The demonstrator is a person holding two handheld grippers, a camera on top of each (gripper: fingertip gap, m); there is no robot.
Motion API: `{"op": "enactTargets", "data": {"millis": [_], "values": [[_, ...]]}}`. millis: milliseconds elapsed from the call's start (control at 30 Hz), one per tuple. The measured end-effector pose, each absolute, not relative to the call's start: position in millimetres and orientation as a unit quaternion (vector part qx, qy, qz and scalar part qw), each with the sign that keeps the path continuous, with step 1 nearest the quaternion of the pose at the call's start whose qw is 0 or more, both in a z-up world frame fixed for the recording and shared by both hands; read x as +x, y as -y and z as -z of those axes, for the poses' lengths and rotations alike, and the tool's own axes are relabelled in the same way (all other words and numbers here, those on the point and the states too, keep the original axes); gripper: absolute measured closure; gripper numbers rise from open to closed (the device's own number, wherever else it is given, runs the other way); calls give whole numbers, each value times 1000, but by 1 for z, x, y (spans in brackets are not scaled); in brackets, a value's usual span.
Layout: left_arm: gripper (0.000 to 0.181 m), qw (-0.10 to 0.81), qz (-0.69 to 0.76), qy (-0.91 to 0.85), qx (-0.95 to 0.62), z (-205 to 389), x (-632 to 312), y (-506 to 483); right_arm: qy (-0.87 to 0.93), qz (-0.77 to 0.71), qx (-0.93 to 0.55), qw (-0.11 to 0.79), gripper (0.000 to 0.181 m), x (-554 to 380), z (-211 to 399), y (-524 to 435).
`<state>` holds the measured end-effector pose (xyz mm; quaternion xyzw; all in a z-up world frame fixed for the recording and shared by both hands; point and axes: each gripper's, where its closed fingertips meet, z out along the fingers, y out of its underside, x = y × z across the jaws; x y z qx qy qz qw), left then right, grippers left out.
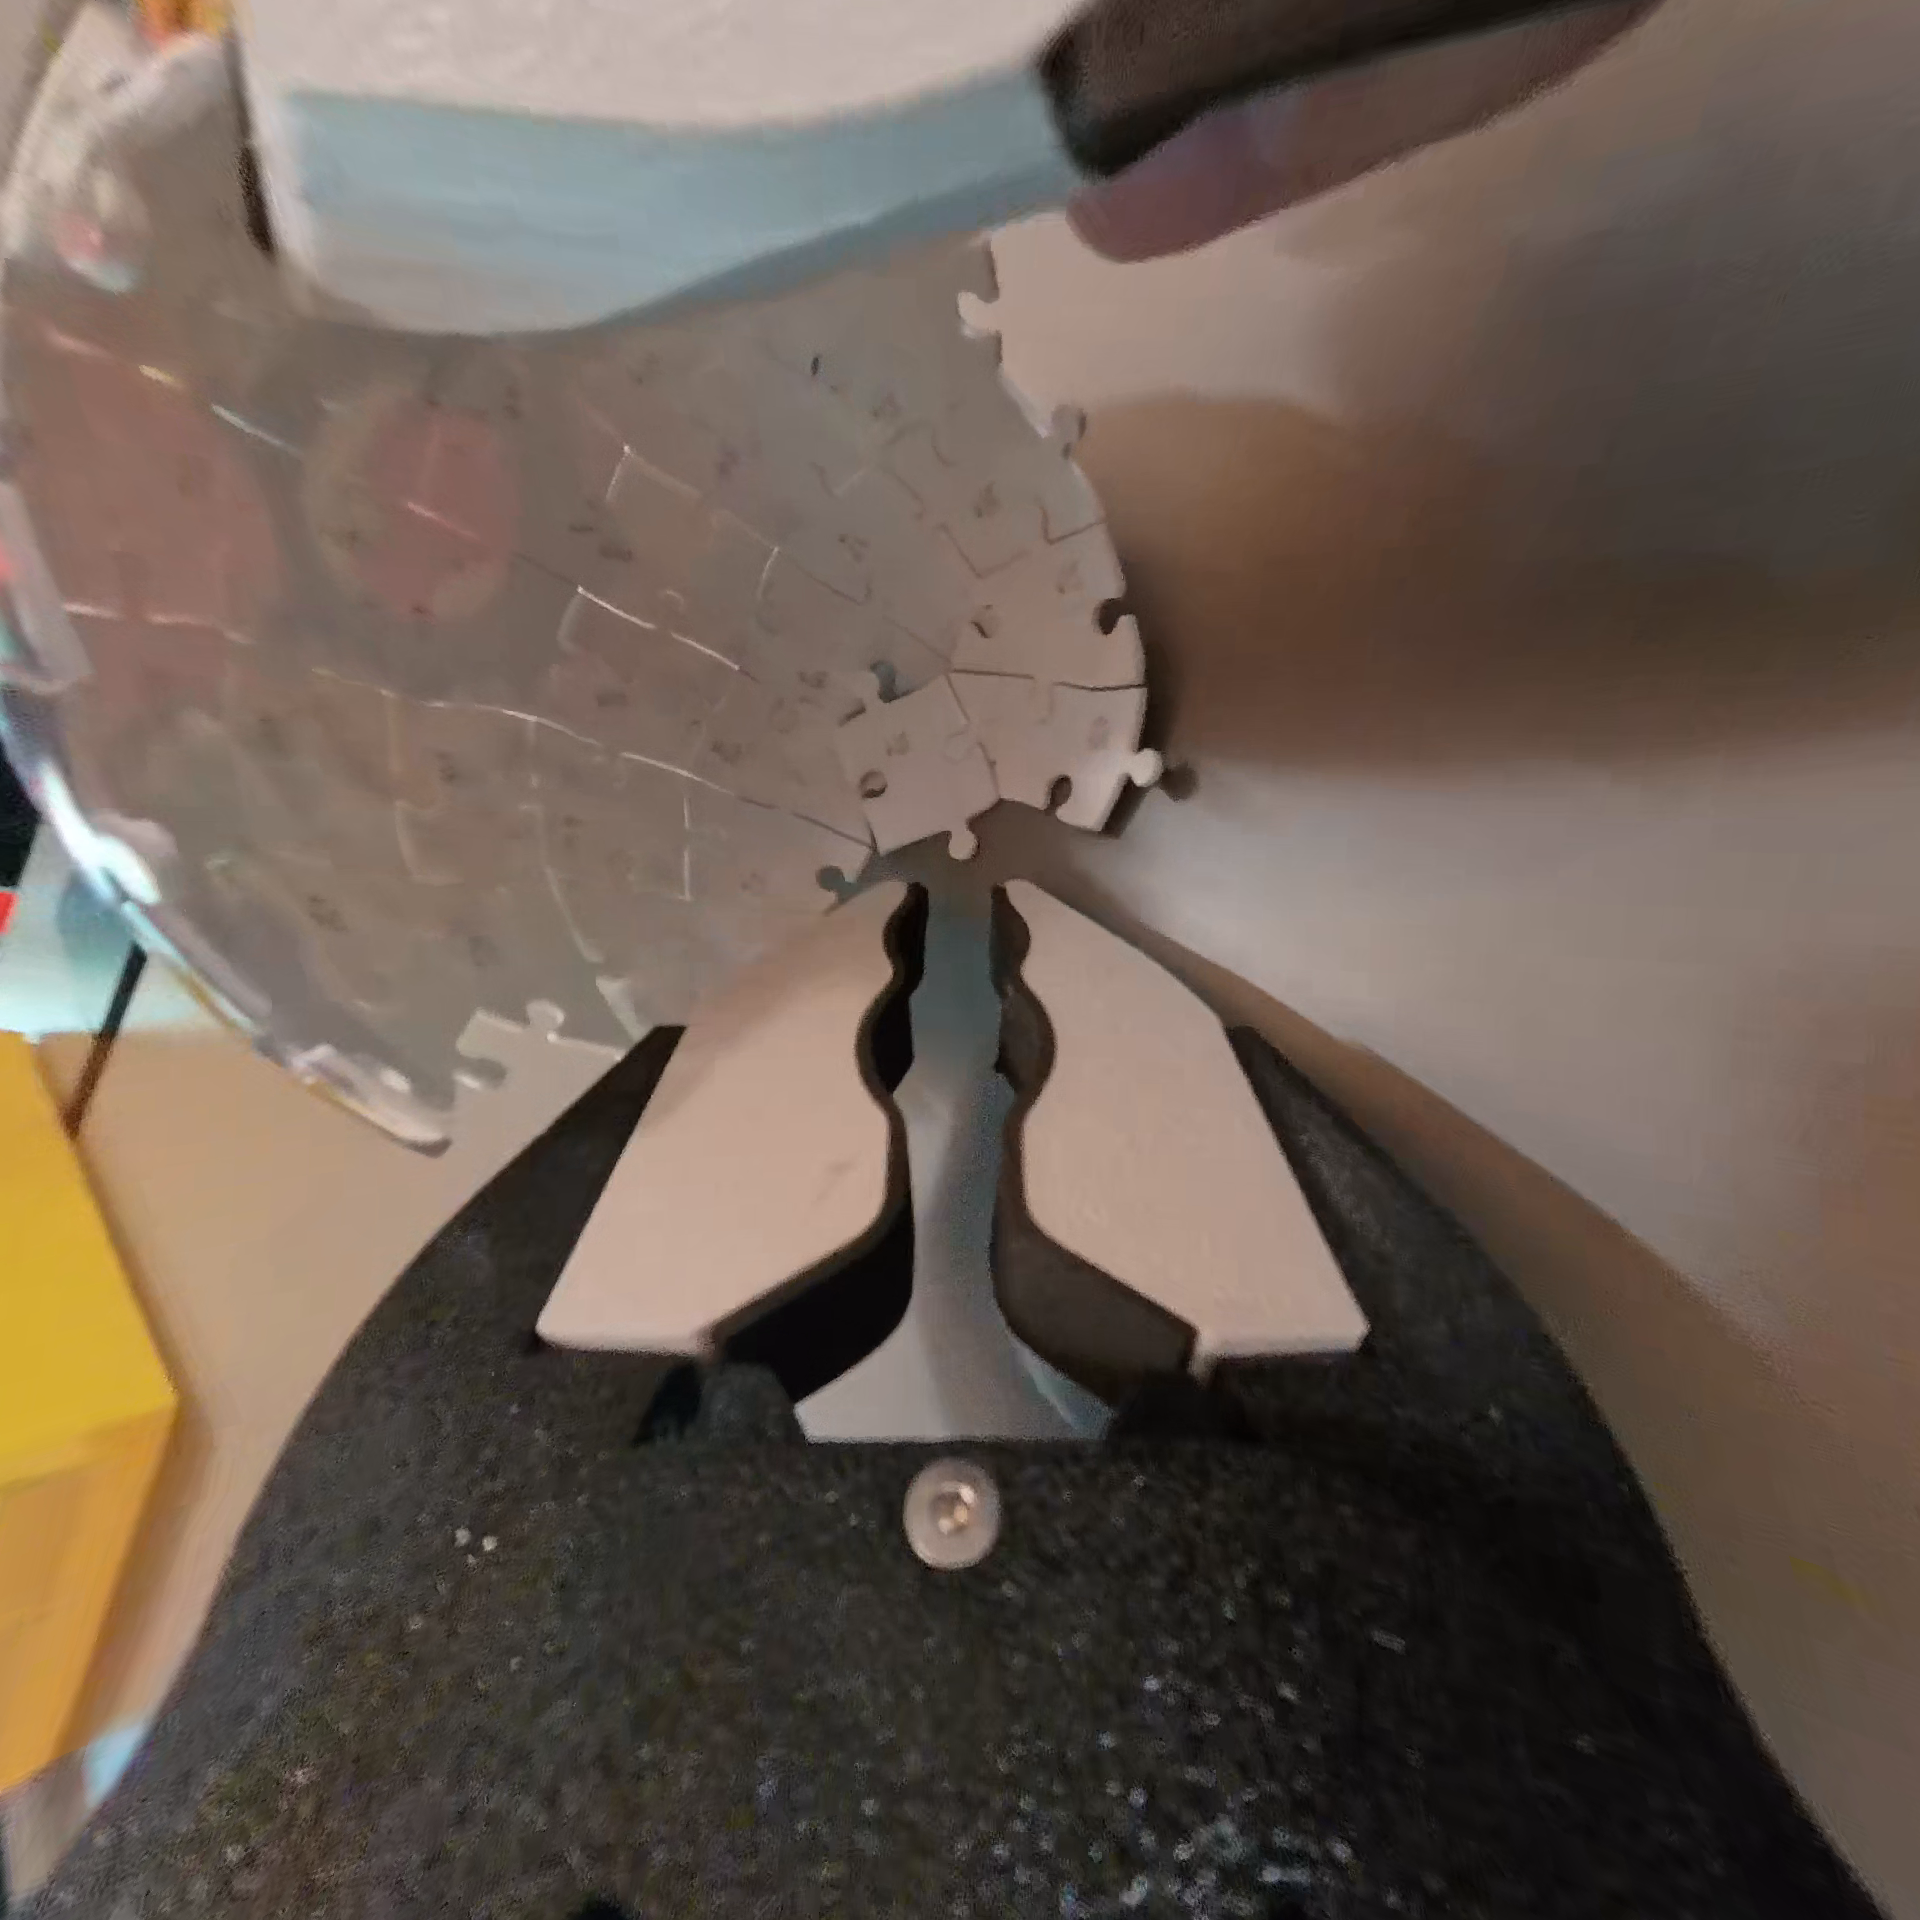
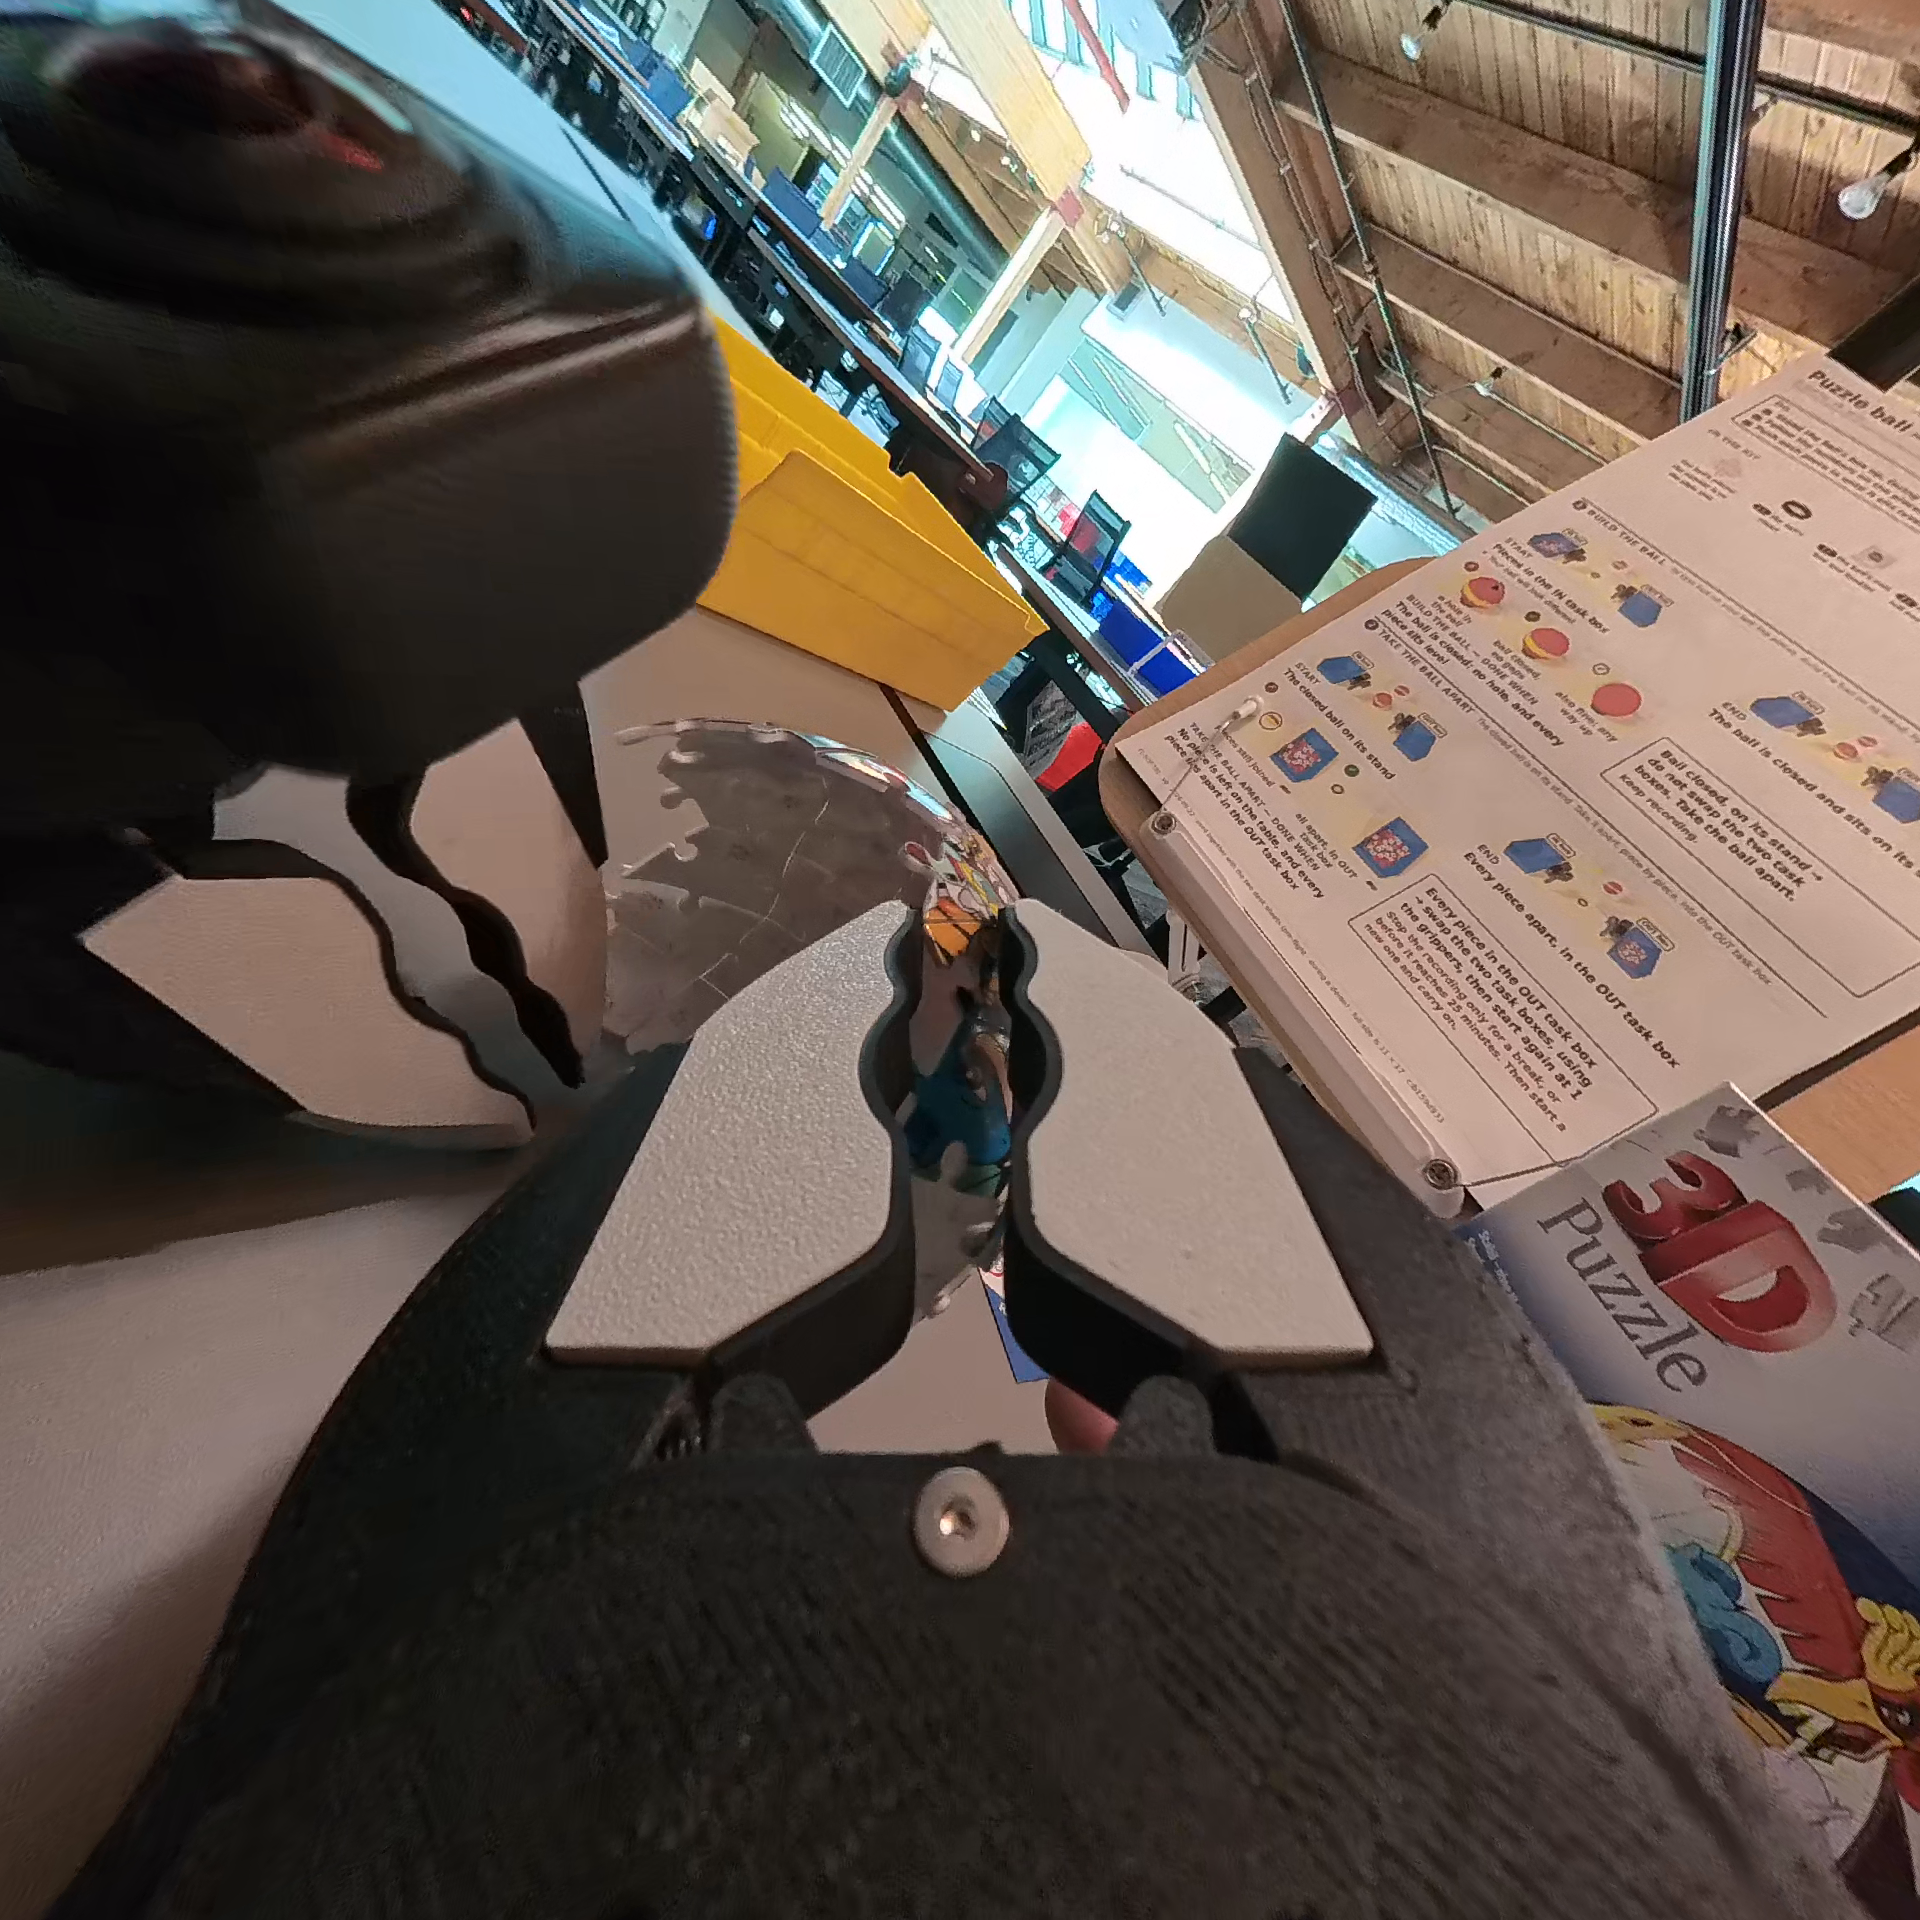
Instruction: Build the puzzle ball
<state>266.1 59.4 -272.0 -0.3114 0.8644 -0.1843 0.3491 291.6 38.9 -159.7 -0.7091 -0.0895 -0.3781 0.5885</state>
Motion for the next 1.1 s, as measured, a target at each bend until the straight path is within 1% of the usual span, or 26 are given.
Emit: {"op": "enactTargets", "data": {"millis": [33,100,400,433,500,567,633,700,933,1100], "values": [[171,347,191,-860,-322,272,267,-59,89,378,-709,589,168,291,160,-39],[181,342,201,-851,-346,272,269,-60,89,377,-709,590,168,291,160,-39],[181,315,238,-816,-423,272,276,-64,85,375,-708,592,167,293,160,-39],[179,304,246,-814,-429,272,275,-62,84,375,-708,593,168,293,160,-39],[164,269,265,-814,-441,273,270,-55,84,375,-707,593,168,293,160,-38],[161,243,281,-809,-456,273,266,-50,85,376,-707,593,168,293,159,-38],[168,233,288,-804,-466,275,266,-47,85,374,-707,594,168,292,159,-39],[170,237,289,-796,-477,275,269,-48,85,374,-707,595,168,292,159,-40],[172,237,275,-785,-503,276,276,-52,83,371,-706,597,167,292,159,-39],[179,264,274,-782,-494,274,281,-51,81,370,-705,599,167,292,159,-39]]}}
